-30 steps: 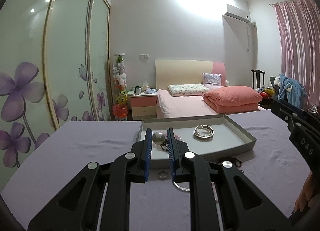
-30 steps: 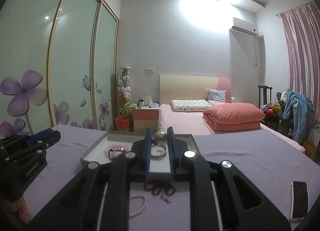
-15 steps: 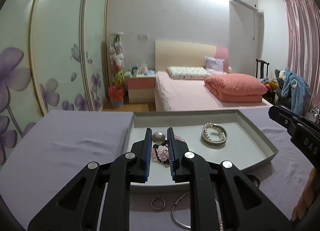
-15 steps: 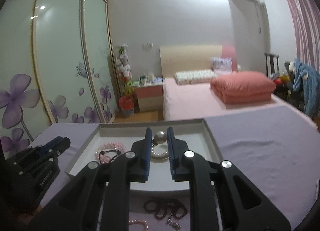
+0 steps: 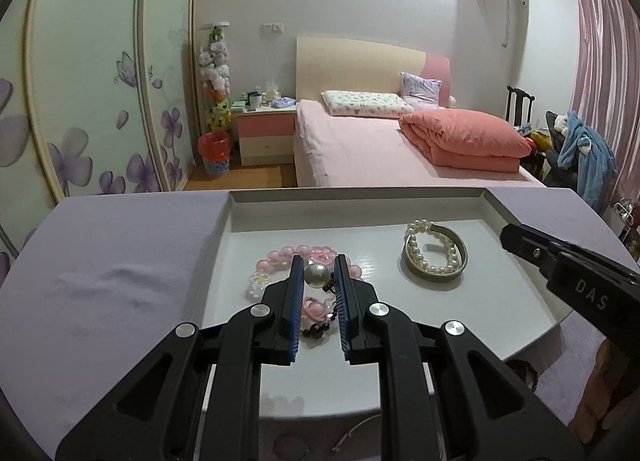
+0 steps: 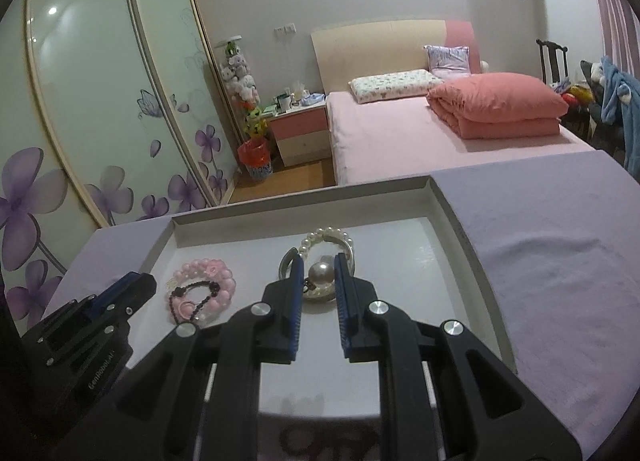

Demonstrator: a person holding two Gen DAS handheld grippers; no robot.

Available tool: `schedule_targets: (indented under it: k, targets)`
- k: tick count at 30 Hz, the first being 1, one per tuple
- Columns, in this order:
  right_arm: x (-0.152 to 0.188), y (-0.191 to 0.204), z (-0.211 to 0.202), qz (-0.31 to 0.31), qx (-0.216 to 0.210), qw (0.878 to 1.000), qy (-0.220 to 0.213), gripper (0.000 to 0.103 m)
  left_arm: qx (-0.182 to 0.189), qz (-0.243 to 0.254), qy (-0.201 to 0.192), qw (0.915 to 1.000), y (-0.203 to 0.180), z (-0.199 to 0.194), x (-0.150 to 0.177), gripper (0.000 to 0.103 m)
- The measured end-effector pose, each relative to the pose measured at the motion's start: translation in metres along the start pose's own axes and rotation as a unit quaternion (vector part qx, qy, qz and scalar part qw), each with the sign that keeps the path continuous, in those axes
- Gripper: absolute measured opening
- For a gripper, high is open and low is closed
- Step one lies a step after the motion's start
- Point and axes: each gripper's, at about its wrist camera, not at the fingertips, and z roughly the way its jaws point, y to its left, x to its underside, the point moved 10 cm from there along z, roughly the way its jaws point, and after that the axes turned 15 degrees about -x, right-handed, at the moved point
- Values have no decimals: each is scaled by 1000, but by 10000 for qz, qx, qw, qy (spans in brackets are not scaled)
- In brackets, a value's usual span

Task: Organize jewelry
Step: 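Carry the pearl pendant into the grey tray and open the right gripper, then grasp the dark red bead bracelet with the right gripper while the left gripper grasps the silver ring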

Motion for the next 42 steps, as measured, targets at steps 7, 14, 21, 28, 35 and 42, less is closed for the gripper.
schedule_targets:
  k: [7, 14, 21, 28, 35, 42]
  targets:
    - [-2, -4, 2, 62, -78, 9999, 49, 40, 66, -129, 153, 9998, 6, 6, -3, 36]
    - [-1, -21, -23, 311, -64, 9995, -89, 40, 23, -499, 156, 9986, 36, -3, -10, 43]
    - [13, -27, -48, 283, -4, 9996, -42, 40, -119, -522, 110, 9985, 64, -23, -4, 43]
    - [49, -29, -58, 104, -32, 9986, 513, 40, -141, -231, 320, 9991, 79, -39, 28, 43]
    - [89, -15, -51, -278, -133, 9921, 1216, 40, -78, 173, 619, 9979, 76, -39, 59, 43]
    - [108, -4, -37, -520, -97, 9860, 1583, 47, 1, 335, 755, 9966, 75, -39, 77, 44]
